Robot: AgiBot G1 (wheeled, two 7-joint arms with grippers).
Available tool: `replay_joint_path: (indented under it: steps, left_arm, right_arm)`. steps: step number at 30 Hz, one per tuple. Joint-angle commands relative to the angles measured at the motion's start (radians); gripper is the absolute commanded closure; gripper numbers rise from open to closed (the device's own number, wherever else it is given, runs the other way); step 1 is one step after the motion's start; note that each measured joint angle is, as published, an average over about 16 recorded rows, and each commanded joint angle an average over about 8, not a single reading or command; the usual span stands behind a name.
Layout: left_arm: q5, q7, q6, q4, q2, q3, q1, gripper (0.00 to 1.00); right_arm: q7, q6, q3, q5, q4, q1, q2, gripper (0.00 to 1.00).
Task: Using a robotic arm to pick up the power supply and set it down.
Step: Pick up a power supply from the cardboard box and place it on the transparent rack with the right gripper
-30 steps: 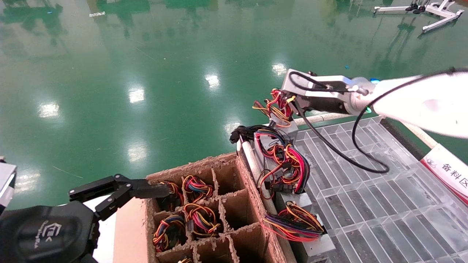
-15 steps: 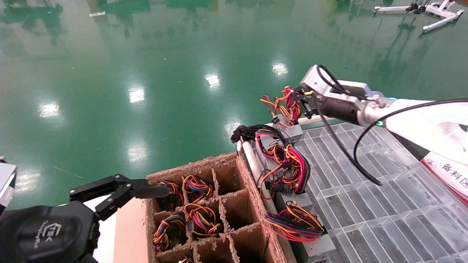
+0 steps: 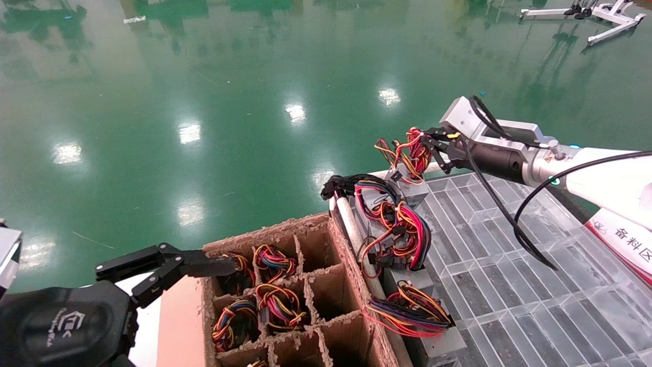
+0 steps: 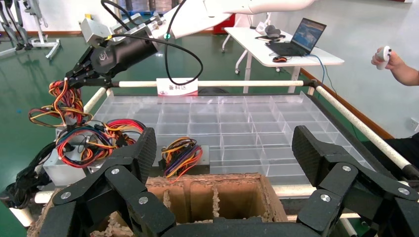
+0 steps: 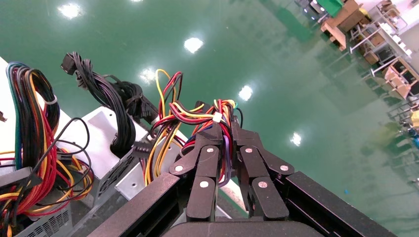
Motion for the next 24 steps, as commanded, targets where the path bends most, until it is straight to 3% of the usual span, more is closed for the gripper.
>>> replay_joint_path:
  steps: [1, 24]
  left_arm:
    - [0.0, 0.0, 0.0, 0.0, 0.0, 0.0, 0.0, 0.0]
    - [-0.001, 0.0, 0.0, 0.0, 0.0, 0.001, 0.0, 0.0]
  right_arm:
    - [0.0, -0.008, 0.001, 0.001, 0.003, 0.0, 0.004, 1.0]
    - [-0.031, -0.011, 0.006, 0.009, 0.01, -0.002, -0.002, 1.0]
